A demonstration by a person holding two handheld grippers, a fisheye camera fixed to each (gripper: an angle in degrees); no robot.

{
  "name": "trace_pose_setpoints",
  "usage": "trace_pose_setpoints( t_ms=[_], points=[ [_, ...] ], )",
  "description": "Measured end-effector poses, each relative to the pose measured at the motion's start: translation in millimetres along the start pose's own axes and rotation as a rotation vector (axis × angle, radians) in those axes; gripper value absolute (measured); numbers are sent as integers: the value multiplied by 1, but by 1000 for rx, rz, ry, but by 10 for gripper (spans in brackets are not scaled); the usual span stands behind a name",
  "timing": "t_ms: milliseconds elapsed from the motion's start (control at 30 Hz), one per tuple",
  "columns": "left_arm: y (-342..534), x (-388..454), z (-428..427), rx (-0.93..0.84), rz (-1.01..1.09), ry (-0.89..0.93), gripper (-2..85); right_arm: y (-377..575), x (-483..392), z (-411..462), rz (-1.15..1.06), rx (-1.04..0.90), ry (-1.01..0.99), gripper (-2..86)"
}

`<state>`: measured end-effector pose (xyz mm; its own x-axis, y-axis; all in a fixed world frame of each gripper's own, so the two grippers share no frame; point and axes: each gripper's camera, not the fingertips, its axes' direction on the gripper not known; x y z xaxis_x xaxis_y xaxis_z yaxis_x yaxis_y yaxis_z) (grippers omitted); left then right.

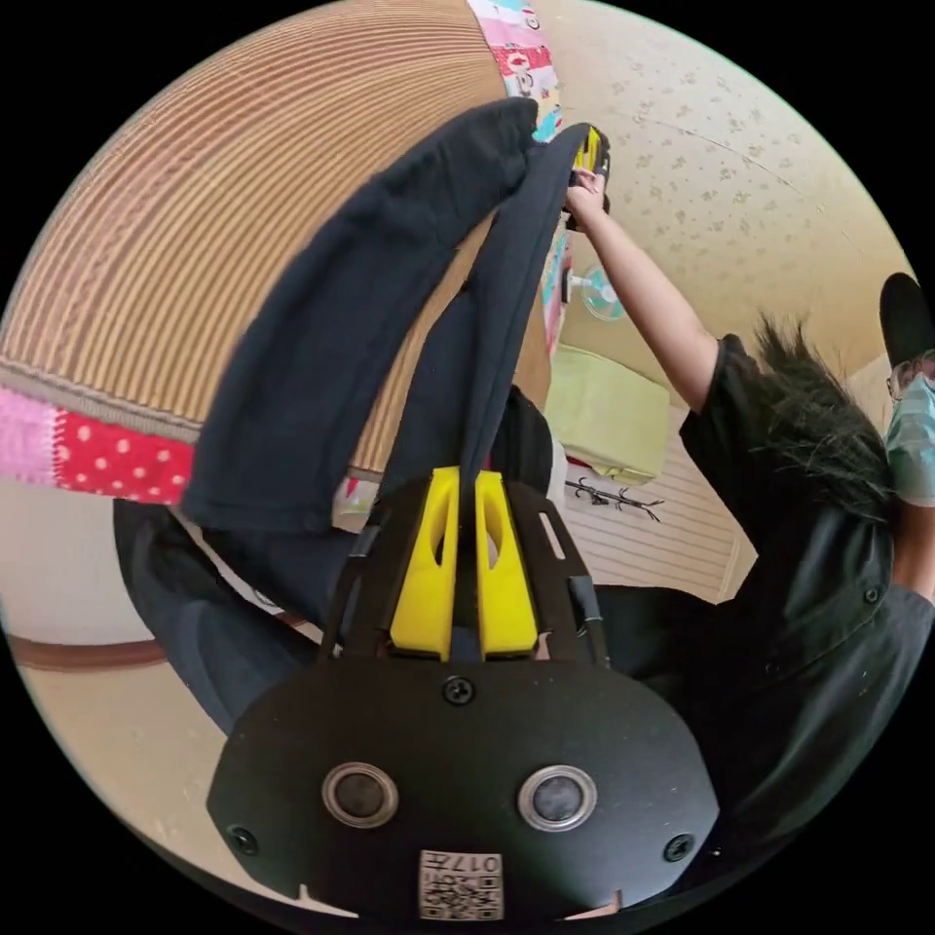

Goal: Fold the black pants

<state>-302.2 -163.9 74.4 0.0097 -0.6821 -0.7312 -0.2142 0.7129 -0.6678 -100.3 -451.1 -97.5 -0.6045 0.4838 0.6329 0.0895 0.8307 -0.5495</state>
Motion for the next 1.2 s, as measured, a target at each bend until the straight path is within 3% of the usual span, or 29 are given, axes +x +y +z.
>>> trace_pose_setpoints(
  t_ms=[233, 367, 500, 633, 800, 900, 1067, 1200],
  points=[
    [-3, -38, -60, -79, -48, -93, 78, 128, -18, 40, -112, -382, 321, 71],
    [-11, -21, -84, -50, 43, -124, 95, 255, -29, -6, -99, -362, 647, 84],
    [-43, -5, -76, -119, 131, -79, 102, 344, -1, -22, 28, -312, 599, 87],
    [-37, 4, -10, -410, 226, -147, 62, 414, 2, -1, 23, -336, 535, 63],
    [5, 12, -12, -385, 242, -86, 44, 461, -32, -43, -3, -152, 497, 38],
    [8, 9, -27, -318, 184, -88, 62, 472, -22, -48, 55, -257, 637, 48],
    [-47, 42, -51, -146, 238, -7, 143, 433, -5, -107, 102, -22, 452, 112],
    [-134, 80, -10, -212, 247, 60, 180, 367, 36, -102, 175, -92, 278, 141]
  ],
)
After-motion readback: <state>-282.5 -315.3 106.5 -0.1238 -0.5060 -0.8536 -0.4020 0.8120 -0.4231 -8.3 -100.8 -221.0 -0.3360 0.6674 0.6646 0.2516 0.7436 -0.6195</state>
